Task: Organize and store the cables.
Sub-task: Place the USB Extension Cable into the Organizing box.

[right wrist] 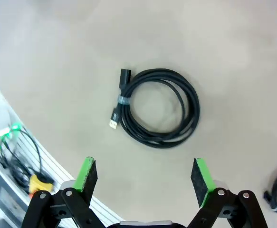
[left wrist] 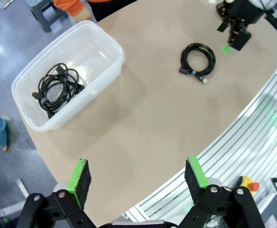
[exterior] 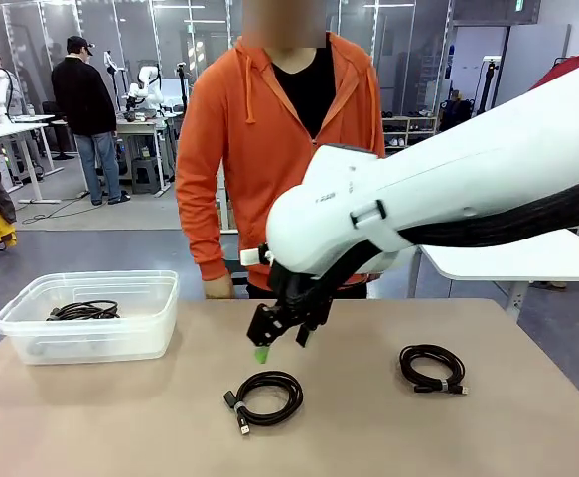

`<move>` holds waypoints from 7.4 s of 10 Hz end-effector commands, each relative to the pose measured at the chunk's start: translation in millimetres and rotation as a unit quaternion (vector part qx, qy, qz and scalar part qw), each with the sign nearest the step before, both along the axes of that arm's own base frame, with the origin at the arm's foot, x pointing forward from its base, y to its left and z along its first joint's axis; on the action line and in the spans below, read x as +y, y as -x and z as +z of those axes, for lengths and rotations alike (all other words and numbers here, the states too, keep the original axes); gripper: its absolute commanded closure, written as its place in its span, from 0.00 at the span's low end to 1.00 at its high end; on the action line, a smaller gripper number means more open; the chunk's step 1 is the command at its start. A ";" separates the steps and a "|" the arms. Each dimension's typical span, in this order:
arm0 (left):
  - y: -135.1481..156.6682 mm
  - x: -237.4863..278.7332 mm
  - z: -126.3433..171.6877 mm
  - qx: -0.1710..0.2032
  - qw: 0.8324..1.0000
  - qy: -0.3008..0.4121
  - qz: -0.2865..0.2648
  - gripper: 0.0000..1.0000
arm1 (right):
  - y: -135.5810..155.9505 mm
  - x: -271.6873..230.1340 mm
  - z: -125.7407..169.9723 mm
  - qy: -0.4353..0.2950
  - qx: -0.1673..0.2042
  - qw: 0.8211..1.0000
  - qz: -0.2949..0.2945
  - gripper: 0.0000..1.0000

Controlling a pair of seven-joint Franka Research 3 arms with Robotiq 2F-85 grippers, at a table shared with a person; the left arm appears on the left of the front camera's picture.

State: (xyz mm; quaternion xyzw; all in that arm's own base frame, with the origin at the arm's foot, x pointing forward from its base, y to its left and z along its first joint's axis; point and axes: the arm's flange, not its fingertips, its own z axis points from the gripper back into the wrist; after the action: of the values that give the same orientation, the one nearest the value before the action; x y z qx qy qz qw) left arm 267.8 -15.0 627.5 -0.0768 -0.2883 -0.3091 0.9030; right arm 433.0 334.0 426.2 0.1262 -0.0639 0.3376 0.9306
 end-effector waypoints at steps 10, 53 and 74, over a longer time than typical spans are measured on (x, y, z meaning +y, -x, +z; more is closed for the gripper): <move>-13.8 -147.9 -37.9 0.128 0.967 0.103 0.196 0.00 | 47.7 -263.3 82.3 -0.043 -0.089 0.990 0.103 0.00; -182.9 -340.6 -306.4 0.302 0.845 -0.047 0.439 1.00 | 80.3 -343.2 80.6 -0.020 -0.138 0.981 0.139 0.00; -243.8 -148.7 -78.7 0.096 0.958 -0.117 0.244 0.82 | 80.3 -343.2 80.6 -0.020 -0.138 0.981 0.139 0.00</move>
State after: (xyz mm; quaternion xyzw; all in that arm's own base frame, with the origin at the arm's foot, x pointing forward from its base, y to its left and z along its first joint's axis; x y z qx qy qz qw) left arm 505.7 -167.9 555.9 0.0800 -0.1535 -0.1032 0.9795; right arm 353.1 -11.0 505.5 0.1053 -0.1806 0.4858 0.8487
